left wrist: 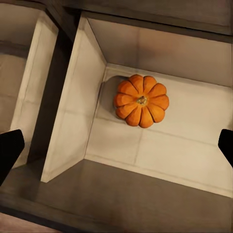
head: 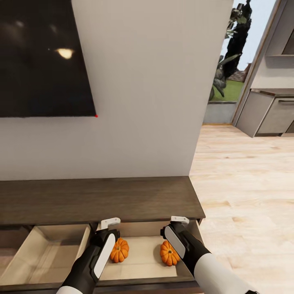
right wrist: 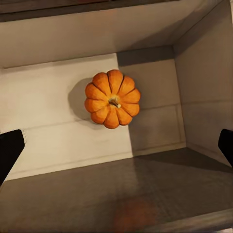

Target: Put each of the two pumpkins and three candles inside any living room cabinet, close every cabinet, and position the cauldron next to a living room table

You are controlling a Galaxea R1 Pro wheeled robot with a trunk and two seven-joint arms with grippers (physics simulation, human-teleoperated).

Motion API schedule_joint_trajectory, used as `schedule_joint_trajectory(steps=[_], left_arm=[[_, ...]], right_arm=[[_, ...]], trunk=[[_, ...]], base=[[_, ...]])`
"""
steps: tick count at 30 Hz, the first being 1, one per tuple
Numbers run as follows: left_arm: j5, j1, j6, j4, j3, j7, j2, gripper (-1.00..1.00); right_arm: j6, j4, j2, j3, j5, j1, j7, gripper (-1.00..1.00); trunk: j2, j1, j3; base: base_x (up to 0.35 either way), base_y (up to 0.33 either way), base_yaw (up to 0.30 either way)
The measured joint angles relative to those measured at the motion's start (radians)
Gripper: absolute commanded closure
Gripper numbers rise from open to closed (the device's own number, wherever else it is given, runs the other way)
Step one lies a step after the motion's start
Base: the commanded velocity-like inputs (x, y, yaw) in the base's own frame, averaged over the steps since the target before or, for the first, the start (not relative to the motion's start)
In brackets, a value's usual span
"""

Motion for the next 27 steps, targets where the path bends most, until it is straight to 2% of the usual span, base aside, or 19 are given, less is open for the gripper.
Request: schedule_joint_trajectory(steps=[13, 27], left_arm=[[0.000, 0.000, 0.007, -0.003, 0.000, 0.000, 0.000, -1.00], [0.000, 0.000, 0.007, -0.003, 0.001, 0.000, 0.000, -1.00]], right_arm=[[-0.003, 0.000, -0.002, 0.000, 0.001, 0.000, 0.003, -1.00], [-0.007, 0.000, -0.002, 0.000, 0.001, 0.000, 0.003, -1.00]], trunk=[[0.091, -0.050, 0.041], [0.189, -0.103, 0.085]], base=[[-0.089, 0.000, 0.000], [-0.006, 0.000, 0.000]])
